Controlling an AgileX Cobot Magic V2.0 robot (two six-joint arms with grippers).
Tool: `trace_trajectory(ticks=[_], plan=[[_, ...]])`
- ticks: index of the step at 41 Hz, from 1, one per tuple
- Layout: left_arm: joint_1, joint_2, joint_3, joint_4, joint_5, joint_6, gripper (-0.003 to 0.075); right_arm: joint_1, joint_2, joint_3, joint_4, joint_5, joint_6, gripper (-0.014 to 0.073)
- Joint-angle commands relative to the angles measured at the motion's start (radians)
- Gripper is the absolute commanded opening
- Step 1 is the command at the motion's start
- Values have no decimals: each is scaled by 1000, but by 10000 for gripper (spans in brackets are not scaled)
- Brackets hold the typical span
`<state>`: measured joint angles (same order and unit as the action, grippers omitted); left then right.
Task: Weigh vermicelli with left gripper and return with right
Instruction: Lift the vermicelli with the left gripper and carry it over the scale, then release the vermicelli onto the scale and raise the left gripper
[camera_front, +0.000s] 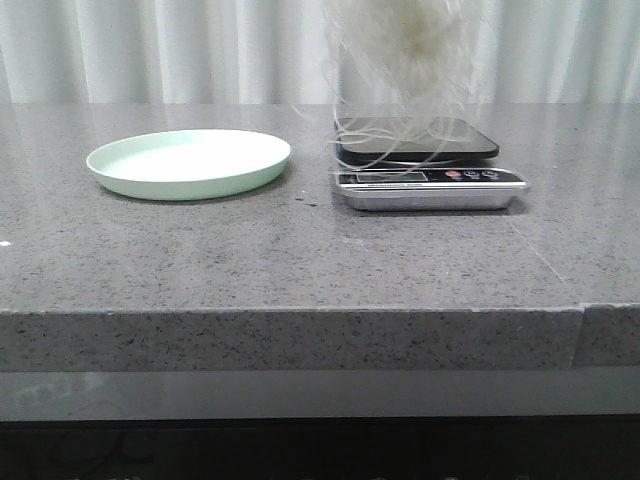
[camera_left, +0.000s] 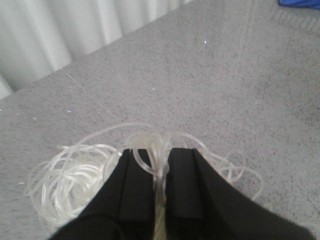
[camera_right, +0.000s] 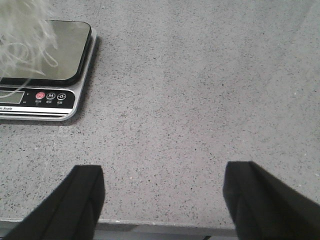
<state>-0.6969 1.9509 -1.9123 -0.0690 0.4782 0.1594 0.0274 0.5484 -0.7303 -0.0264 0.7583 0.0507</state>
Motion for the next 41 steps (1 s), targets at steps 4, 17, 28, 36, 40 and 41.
trace_trajectory(ticks=[4, 17, 28, 36, 40, 41], plan=[[-12, -3, -45, -12, -157, 2, 153, 0, 13, -33, -2, -55, -5, 595], [-12, 46, -45, -12, -101, 2, 384, 0, 13, -33, -2, -50, -5, 595], [-12, 9, -45, -10, -52, 2, 421, 0, 13, -33, -2, -50, -5, 595], [-10, -69, -45, 22, -2, 2, 421, 0, 13, -33, -2, -49, -5, 595], [-10, -110, -45, 49, 26, 2, 421, 0, 13, -33, -2, -48, -5, 595], [-10, -126, -45, 60, 36, 2, 421, 0, 13, -33, -2, -48, -5, 595]])
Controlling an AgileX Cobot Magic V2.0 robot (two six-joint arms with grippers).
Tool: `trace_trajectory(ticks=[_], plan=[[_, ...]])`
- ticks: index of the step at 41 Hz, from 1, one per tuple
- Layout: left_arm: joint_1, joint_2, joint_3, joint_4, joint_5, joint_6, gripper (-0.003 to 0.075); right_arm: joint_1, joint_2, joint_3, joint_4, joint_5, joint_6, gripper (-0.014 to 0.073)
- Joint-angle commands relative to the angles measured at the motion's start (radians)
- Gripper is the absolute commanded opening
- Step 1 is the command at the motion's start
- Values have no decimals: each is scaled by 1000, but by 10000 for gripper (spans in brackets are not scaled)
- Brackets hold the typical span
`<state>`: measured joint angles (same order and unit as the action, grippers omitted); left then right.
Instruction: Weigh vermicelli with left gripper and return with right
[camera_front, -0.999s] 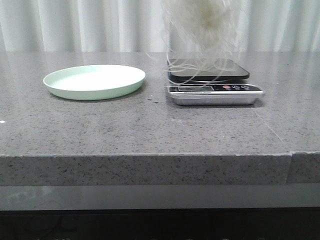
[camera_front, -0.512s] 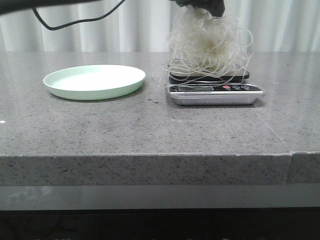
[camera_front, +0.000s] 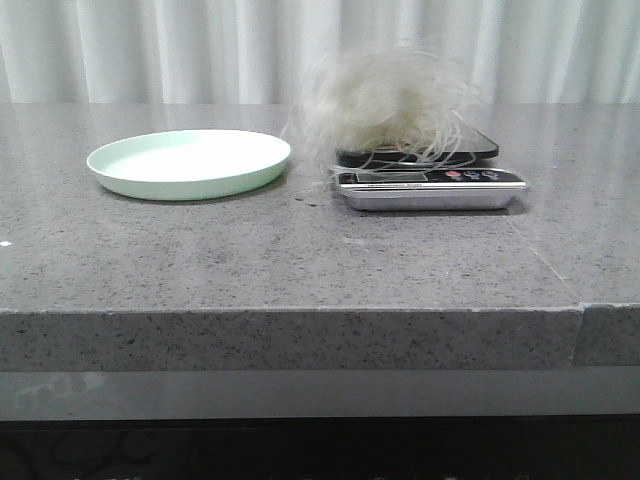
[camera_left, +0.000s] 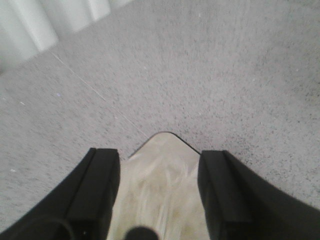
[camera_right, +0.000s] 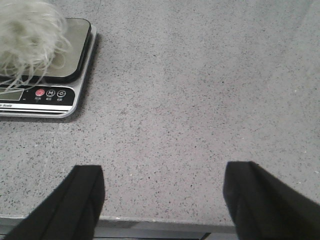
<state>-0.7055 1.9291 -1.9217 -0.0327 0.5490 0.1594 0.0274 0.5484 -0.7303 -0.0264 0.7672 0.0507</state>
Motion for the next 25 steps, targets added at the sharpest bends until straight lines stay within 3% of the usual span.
trace_trajectory(ticks=[1, 17, 25], plan=[[-1, -119, -36, 33, -27, 2, 421, 0, 13, -33, -2, -57, -5, 595], [-1, -331, -31, 45, 157, 2, 421, 0, 13, -33, -2, -56, -5, 595], [-1, -467, 75, 45, 203, 2, 421, 0, 13, -33, -2, -35, -5, 595]])
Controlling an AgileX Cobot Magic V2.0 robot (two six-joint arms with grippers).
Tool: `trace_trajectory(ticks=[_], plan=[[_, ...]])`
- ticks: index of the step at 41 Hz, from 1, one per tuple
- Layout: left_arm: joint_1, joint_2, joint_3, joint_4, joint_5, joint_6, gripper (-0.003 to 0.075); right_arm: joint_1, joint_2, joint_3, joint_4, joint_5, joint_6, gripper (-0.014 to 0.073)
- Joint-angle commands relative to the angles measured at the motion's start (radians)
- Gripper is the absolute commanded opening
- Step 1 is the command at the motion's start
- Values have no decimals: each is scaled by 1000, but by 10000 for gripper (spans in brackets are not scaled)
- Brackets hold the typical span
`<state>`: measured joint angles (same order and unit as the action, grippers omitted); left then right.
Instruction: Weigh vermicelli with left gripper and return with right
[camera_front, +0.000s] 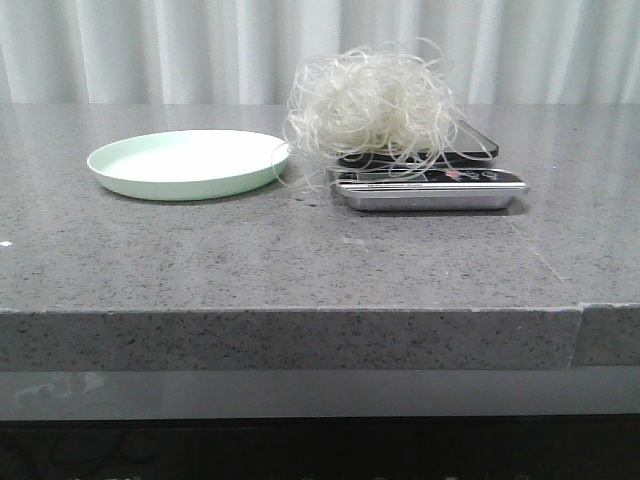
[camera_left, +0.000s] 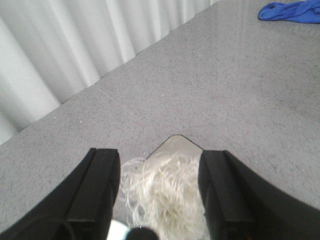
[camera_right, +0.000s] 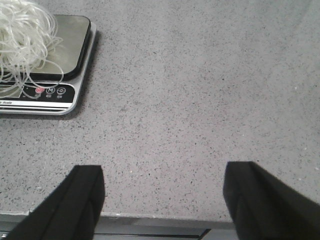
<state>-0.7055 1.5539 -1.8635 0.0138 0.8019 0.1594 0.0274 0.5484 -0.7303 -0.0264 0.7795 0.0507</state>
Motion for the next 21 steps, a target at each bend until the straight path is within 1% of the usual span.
trace_trajectory(ticks=[1, 6, 21], plan=[[-1, -116, 42, -2, -51, 2, 421, 0, 13, -33, -2, -44, -5, 595], [-1, -227, 171, -2, -74, 0, 421, 0, 13, -33, -2, -33, -5, 595], [-1, -615, 645, -14, -209, -9, 421, 0, 13, -33, -2, -23, -6, 595]])
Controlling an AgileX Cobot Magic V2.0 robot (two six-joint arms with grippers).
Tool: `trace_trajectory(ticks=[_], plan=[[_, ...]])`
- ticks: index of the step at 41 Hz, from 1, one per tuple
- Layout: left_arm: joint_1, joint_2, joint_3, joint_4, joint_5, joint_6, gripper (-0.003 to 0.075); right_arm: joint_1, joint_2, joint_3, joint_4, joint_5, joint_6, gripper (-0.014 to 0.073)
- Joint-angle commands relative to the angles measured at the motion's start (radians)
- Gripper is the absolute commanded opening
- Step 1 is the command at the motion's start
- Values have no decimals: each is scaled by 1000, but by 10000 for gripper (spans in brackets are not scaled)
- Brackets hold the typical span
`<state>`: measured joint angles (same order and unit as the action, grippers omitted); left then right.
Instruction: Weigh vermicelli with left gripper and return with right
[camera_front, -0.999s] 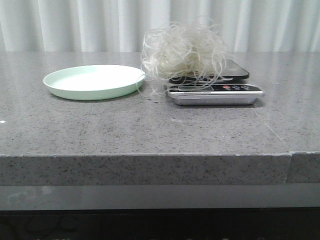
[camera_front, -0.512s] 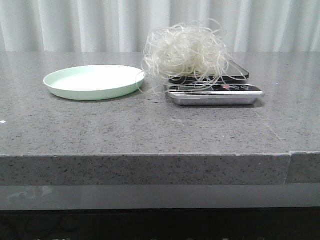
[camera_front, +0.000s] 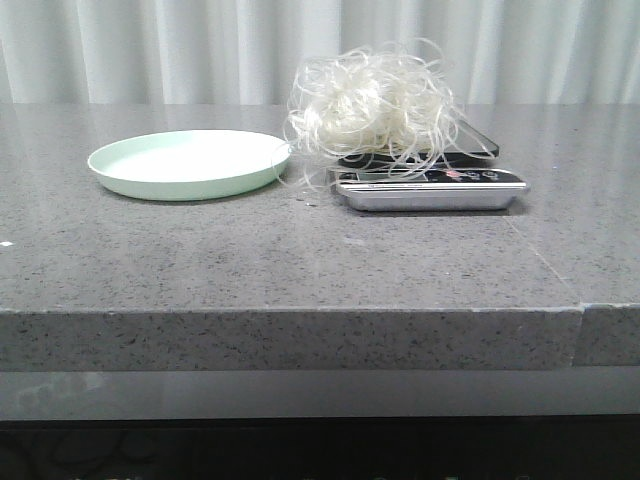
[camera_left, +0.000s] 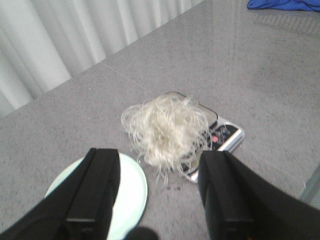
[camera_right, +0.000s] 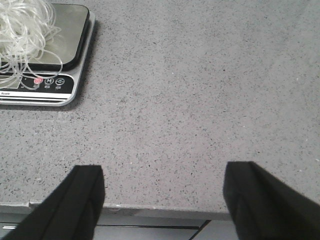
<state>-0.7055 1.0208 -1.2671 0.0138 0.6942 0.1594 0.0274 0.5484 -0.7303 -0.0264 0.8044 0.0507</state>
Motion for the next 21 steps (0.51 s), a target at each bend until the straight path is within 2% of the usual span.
trace_trajectory(ticks=[1, 8, 21], plan=[[-1, -110, 82, -14, -109, -9, 421, 0, 13, -33, -2, -48, -6, 595], [-1, -284, 254, -14, -124, -9, 421, 16, 13, -33, -1, -43, -27, 595], [-1, -541, 445, -19, -118, -9, 421, 175, 29, -47, 43, -53, -77, 595]])
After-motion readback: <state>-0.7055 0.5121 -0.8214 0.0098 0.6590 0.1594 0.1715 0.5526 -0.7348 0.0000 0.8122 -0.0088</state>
